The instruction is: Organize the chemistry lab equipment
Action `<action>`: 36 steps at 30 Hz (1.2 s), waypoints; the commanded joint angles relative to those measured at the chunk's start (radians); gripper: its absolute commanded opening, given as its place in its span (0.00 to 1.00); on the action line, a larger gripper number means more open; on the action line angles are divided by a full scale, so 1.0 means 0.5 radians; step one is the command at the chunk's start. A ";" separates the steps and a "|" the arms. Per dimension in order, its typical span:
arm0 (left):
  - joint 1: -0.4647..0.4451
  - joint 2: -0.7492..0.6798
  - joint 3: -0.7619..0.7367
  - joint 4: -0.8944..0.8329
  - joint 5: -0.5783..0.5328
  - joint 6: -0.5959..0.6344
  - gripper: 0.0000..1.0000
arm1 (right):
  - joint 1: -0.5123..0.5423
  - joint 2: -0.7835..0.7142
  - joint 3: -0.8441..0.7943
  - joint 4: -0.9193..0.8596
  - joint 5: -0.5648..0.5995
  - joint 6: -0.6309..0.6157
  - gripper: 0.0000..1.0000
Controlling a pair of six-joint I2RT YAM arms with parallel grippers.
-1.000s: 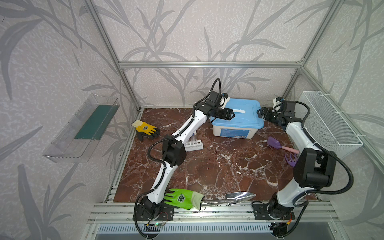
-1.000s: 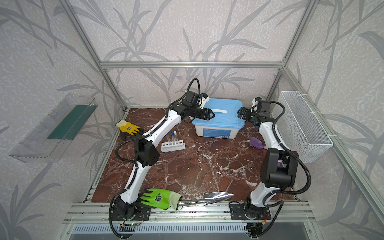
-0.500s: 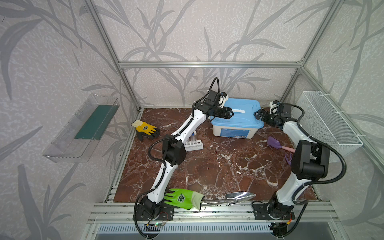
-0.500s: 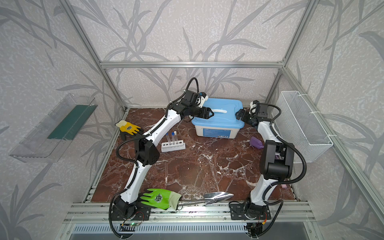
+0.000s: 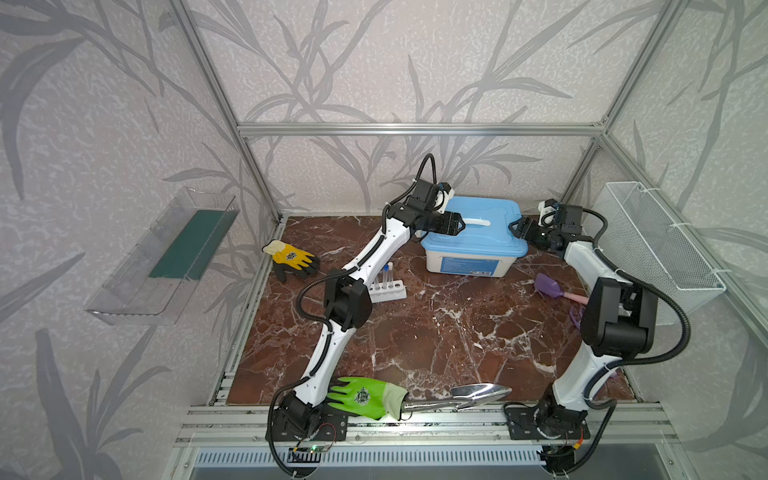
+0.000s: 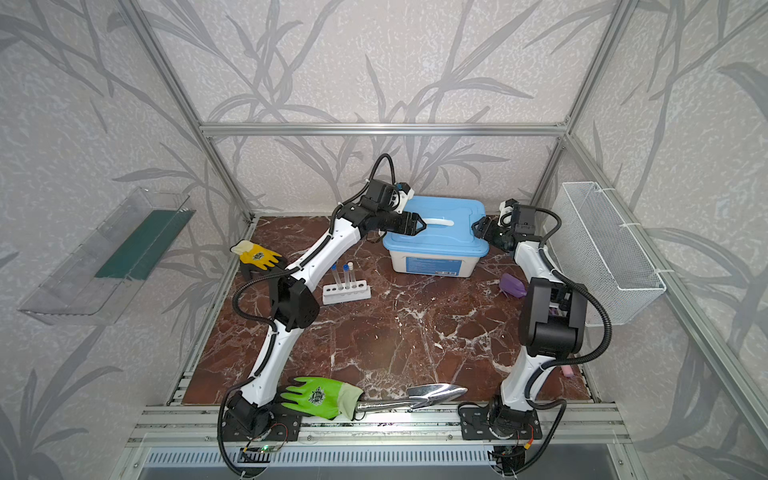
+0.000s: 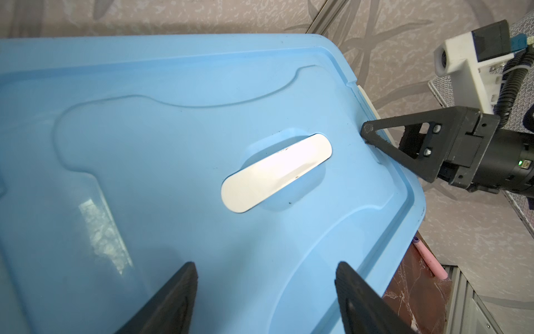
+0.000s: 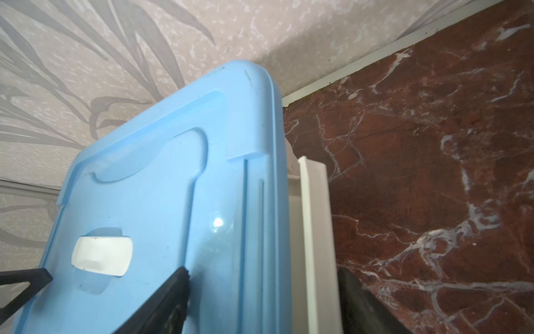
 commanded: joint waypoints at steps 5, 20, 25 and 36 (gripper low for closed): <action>0.006 0.042 0.019 -0.104 -0.003 0.005 0.77 | -0.010 0.018 0.065 -0.080 0.040 0.006 0.61; 0.010 0.024 0.003 -0.096 0.007 0.019 0.77 | -0.002 0.019 0.131 -0.219 0.149 -0.064 0.40; 0.009 0.015 -0.014 -0.089 0.010 0.021 0.77 | 0.021 0.029 0.173 -0.289 0.231 -0.116 0.38; 0.020 -0.008 -0.070 -0.054 0.025 0.020 0.77 | 0.063 0.063 0.228 -0.383 0.335 -0.154 0.33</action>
